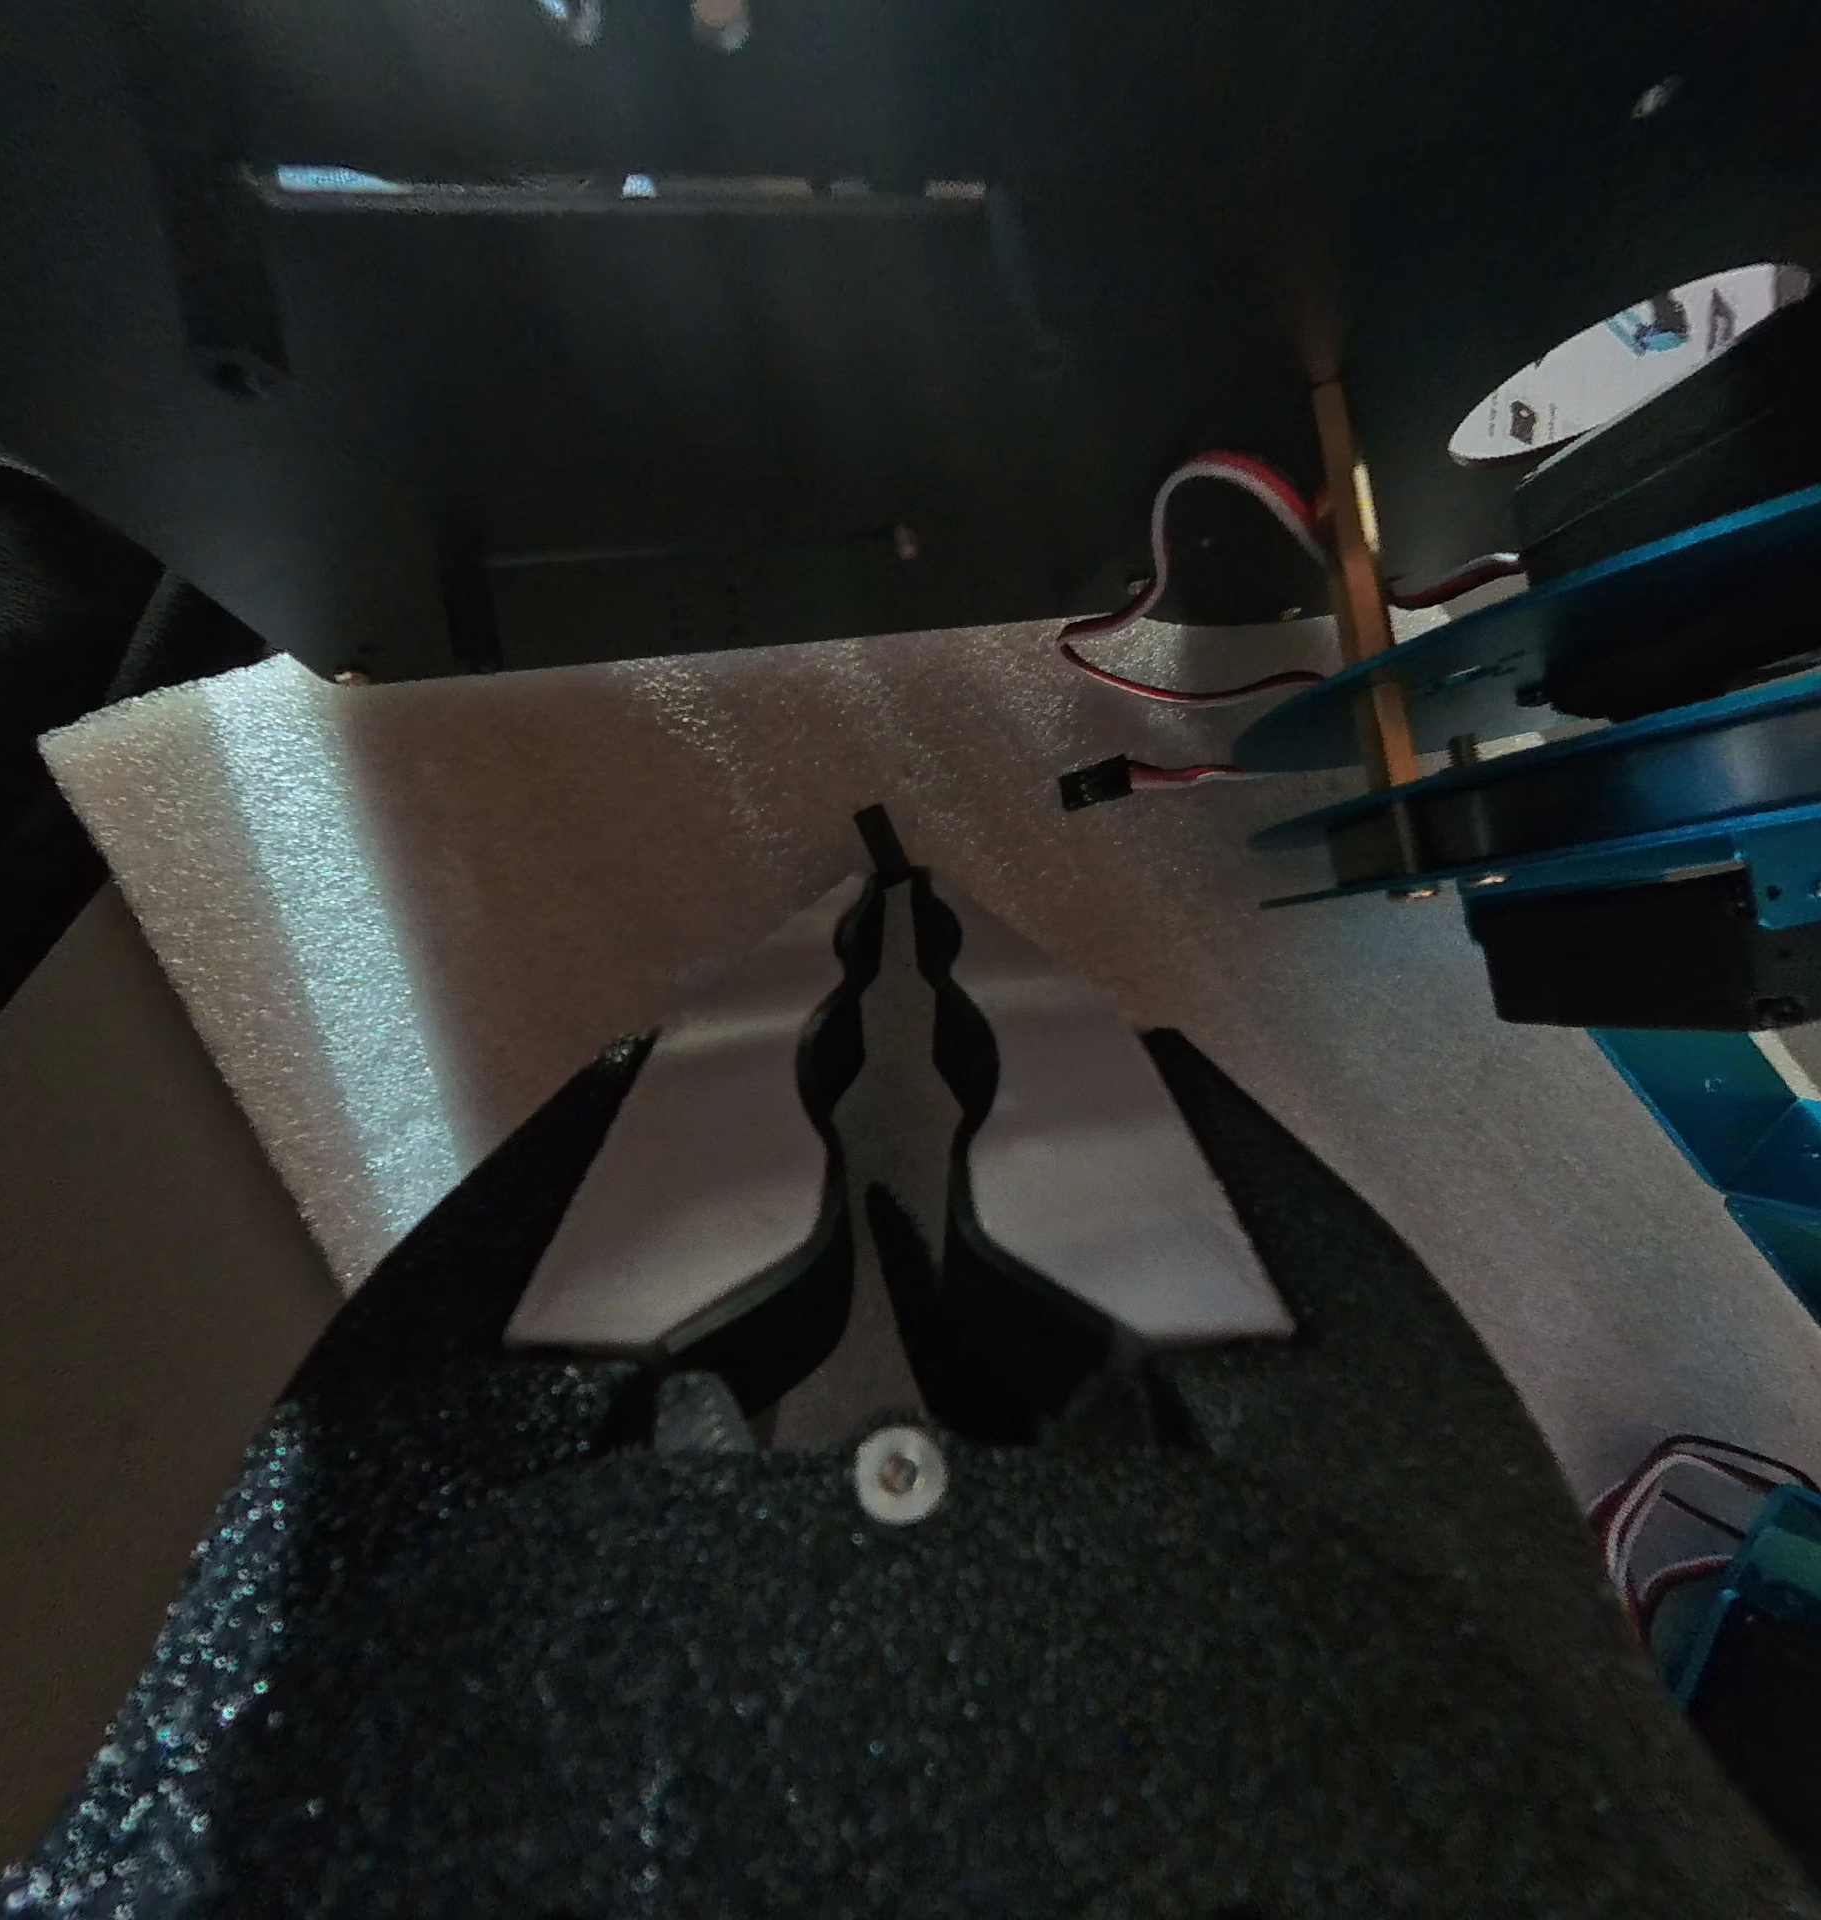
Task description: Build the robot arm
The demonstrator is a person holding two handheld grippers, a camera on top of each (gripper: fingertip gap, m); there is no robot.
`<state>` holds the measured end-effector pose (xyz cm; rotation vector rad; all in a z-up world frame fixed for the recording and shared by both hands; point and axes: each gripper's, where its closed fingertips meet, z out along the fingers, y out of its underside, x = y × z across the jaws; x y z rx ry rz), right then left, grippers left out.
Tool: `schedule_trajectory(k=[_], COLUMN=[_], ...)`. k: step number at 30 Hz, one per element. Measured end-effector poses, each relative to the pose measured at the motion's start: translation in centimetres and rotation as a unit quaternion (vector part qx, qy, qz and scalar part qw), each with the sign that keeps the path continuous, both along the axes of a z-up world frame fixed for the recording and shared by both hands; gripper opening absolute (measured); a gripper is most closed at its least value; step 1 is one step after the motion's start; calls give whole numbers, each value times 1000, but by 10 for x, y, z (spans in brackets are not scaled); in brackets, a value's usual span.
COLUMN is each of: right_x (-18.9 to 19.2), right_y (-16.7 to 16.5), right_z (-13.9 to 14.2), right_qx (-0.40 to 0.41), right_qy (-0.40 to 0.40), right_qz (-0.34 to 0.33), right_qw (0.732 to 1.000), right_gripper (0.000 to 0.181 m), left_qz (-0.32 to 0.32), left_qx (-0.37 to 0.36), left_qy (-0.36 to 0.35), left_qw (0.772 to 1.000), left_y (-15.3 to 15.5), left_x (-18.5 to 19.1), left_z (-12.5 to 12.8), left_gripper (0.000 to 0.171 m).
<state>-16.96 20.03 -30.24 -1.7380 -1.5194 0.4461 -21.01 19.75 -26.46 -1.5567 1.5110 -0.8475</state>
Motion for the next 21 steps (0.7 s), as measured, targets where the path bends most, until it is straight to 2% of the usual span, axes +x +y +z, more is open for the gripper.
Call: schedule_trajectory(k=[7, 14, 21], right_x=[-11, -14, -22], right_y=[1, 6, -1], right_z=[30, 28, 34], right_qx=[3, 14, -22], right_qy=[71, 67, 97], right_qz=[-8, -31, -27], right_qw=[997, 997, 995], right_gripper=[4, 4, 4], left_qz=[31, 45, 41], left_qx=[4, -10, -15], left_qy=[-10, -17, -18], left_qw=[999, 999, 999], left_y=[0, -1, -7], left_x=[0, -1, 0], left_z=[0, 0, 1], left_gripper=[2, 8, 4])
